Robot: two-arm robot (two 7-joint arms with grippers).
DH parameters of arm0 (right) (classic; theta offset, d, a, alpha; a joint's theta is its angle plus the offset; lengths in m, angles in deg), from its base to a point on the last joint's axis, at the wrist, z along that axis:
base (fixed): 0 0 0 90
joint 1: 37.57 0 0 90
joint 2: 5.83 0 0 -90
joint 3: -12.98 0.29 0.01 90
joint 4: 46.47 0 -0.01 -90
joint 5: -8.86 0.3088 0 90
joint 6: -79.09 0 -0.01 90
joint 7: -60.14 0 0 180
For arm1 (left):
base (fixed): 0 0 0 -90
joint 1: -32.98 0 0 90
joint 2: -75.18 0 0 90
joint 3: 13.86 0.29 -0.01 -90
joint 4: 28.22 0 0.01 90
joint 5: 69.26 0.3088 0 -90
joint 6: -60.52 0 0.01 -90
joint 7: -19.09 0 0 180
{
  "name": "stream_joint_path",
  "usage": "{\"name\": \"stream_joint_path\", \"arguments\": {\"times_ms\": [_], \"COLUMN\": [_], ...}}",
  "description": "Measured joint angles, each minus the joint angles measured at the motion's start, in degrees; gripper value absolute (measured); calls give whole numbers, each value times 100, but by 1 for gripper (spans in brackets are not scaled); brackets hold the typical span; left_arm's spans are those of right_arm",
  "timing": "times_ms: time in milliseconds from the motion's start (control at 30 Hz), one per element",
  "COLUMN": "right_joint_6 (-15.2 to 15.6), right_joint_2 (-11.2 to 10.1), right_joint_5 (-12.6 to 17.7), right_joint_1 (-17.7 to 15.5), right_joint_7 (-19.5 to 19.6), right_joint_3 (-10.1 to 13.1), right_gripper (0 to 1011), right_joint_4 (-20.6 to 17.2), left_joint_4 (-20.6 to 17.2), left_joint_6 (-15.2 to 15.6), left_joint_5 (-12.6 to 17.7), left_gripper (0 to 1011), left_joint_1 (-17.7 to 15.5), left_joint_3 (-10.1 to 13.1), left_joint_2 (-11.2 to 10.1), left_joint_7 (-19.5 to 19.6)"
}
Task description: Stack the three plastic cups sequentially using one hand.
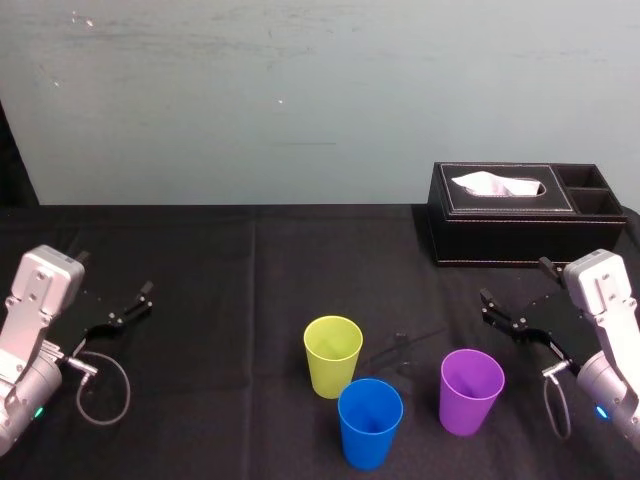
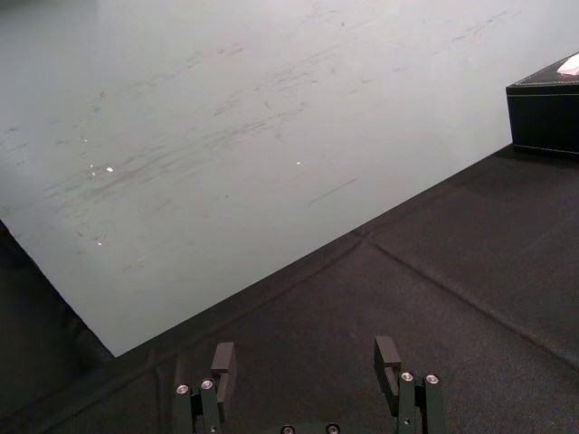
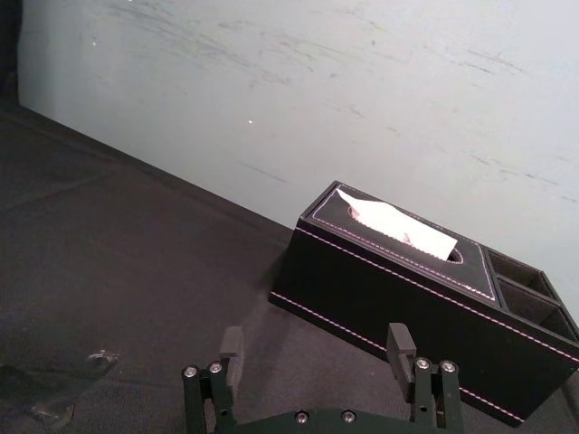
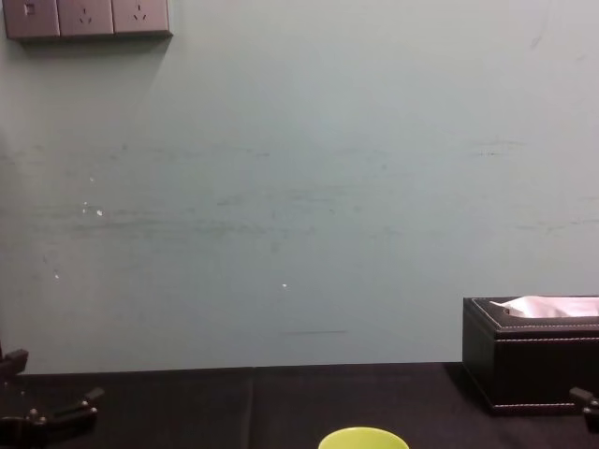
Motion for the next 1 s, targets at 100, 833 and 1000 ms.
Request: {"name": "stream_joint_path", "arguments": {"times_ms": [100, 833, 1000], "right_joint_6": [0, 9, 207], "right_joint_2": [0, -82, -368], "right_joint_5": [0, 225, 734], "right_joint_1": [0, -455, -962], "right_joint_7": [0, -149, -443], "right_joint_3": [0, 519, 928], "right_gripper": [1003, 1003, 1003], "right_joint_4": [0, -570, -1086], "left_joint_4": [0, 0, 0], "left_joint_6": [0, 0, 0], "left_joint_5": [0, 0, 0], "left_gripper": [1000, 1000, 1000], "left_joint_1": [0, 0, 0], "left_joint_3": [0, 0, 0], "left_joint_2": [0, 0, 0], "left_joint_7": [0, 0, 1]}}
